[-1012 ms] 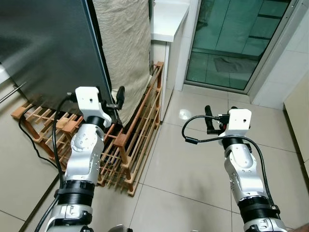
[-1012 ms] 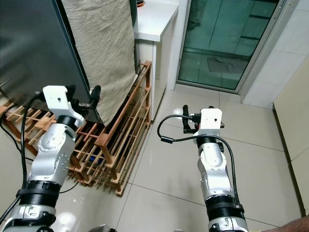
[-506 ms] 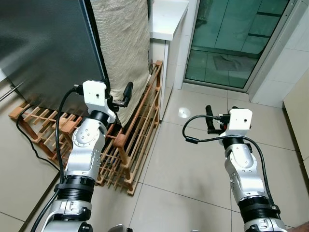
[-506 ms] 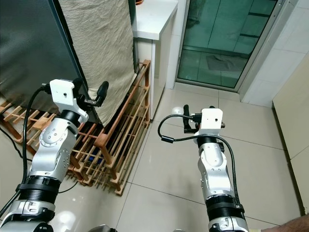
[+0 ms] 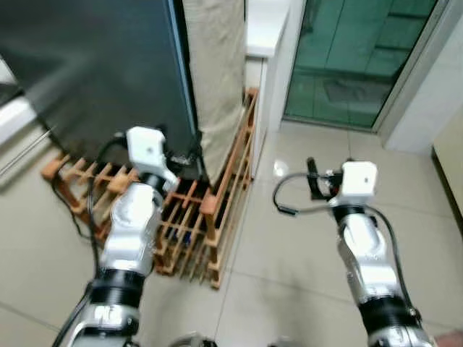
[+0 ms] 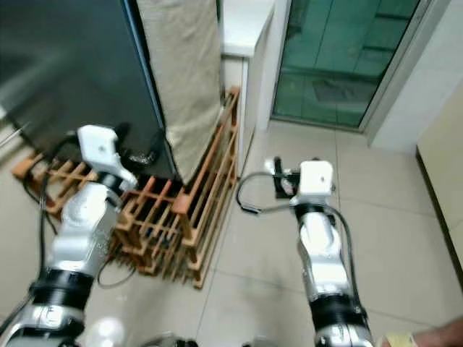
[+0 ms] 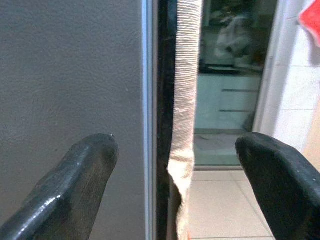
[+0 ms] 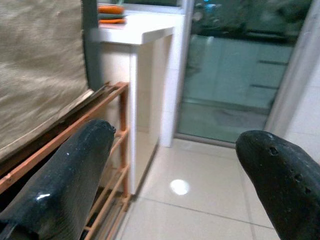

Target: Restocking fridge

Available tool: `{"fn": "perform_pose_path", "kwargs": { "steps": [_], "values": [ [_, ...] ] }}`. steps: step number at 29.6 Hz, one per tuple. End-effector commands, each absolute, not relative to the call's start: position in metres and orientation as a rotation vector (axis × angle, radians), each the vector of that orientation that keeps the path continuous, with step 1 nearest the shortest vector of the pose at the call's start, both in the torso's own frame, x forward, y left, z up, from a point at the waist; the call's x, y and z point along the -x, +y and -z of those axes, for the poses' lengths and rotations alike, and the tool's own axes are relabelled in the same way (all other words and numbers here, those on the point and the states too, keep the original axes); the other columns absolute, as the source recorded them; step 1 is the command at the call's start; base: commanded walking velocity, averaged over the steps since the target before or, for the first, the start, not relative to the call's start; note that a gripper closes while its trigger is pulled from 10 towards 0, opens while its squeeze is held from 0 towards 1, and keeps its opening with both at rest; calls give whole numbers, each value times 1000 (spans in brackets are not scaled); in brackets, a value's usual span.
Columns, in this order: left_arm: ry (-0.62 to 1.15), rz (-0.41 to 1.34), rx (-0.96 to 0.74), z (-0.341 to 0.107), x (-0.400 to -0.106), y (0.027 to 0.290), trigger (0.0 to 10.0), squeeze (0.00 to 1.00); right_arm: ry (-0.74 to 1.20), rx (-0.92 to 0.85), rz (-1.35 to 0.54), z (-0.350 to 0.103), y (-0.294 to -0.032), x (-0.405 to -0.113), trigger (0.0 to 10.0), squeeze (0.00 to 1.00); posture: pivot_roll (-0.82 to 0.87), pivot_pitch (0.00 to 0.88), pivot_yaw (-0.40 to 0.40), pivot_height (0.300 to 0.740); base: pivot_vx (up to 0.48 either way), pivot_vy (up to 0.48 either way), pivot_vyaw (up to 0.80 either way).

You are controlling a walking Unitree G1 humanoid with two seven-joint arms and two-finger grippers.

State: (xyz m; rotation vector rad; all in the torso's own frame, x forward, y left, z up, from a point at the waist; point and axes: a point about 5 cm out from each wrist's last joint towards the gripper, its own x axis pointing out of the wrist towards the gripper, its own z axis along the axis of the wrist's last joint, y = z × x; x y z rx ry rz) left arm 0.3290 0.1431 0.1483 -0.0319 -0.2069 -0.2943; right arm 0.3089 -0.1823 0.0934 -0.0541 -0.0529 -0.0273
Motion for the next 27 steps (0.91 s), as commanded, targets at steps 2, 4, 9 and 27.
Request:
{"fn": "perform_pose_path", "kwargs": {
  "steps": [2, 4, 9, 27],
  "values": [
    [-221, 275, 15, -153, -332, 147, 10000, 0, -65, 56, 21, -98, -180, -311, 10000, 0, -116, 0, 11, 740, 0, 0, 0],
    [-218, 271, 21, -152, -332, 147, 10000, 0, -63, 55, 23, -98, -181, -311, 10000, 0, -116, 0, 11, 740, 0, 0, 0],
    [-191, 206, 113, -152, -336, 147, 10000, 0, -75, 56, 32, -99, -183, -310, 10000, 0, -116, 0, 11, 740, 0, 0, 0],
    [-268, 236, 54, -170, -306, 152, 10000, 0, -224, 85, 120, -133, -197, -273, 10000, 0, -105, 0, 16, 740, 0, 0, 0]
  ]
}}
